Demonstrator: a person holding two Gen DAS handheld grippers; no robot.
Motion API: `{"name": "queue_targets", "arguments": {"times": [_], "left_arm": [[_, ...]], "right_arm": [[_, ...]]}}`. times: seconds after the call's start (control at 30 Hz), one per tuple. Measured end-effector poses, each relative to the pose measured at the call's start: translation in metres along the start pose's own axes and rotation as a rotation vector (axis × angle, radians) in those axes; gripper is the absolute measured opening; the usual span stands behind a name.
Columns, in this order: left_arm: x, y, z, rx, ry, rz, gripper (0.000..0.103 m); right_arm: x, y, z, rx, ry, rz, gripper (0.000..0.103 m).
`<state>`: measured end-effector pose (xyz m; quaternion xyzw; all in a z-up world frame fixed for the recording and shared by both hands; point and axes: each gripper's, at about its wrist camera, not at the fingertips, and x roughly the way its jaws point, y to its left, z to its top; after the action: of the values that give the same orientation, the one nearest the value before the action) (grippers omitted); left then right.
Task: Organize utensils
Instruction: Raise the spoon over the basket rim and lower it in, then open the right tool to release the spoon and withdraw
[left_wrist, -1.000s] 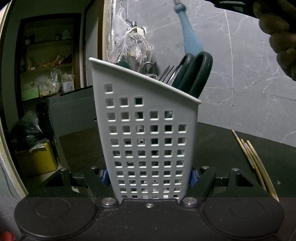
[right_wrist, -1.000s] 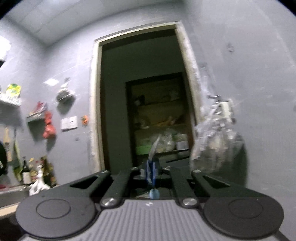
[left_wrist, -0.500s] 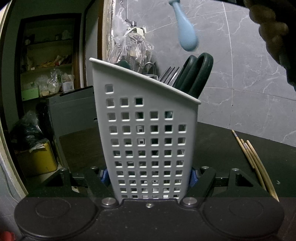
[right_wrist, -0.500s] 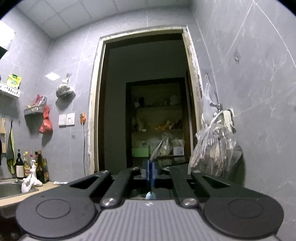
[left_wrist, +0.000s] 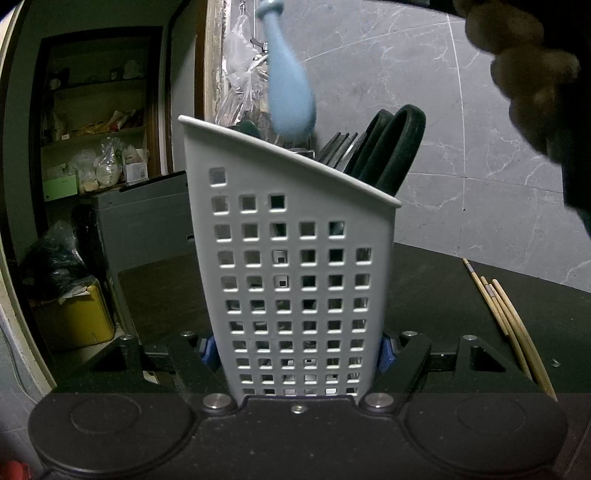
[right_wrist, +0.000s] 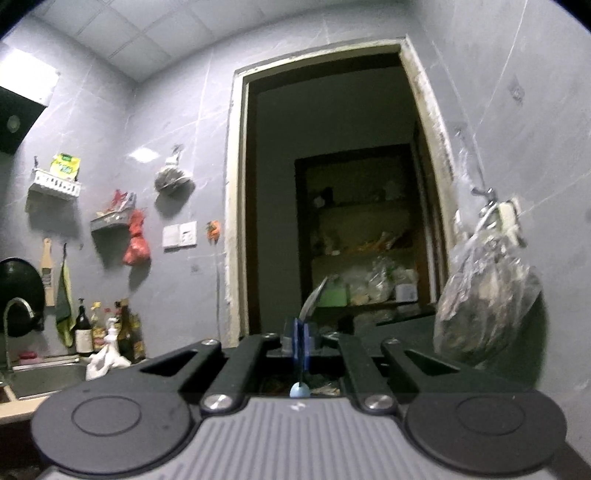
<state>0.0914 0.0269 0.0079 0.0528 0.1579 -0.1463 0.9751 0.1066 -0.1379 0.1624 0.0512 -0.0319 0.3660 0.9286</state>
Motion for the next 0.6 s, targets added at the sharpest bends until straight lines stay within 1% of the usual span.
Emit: {"name": "queue_targets", "arguments": {"times": [0.23,0.6], "left_arm": [[0.0,0.0,0.0,0.0,0.0,-0.001,0.076],[0.0,0.0,0.0,0.0,0.0,-0.001,0.076]], "right_arm": [[0.011,-0.006,-0.02,0.049,0.079,-0.001,0.004],[0.012,-0.018,-0.043,0.088,0.142,-0.001,0.004]]}}
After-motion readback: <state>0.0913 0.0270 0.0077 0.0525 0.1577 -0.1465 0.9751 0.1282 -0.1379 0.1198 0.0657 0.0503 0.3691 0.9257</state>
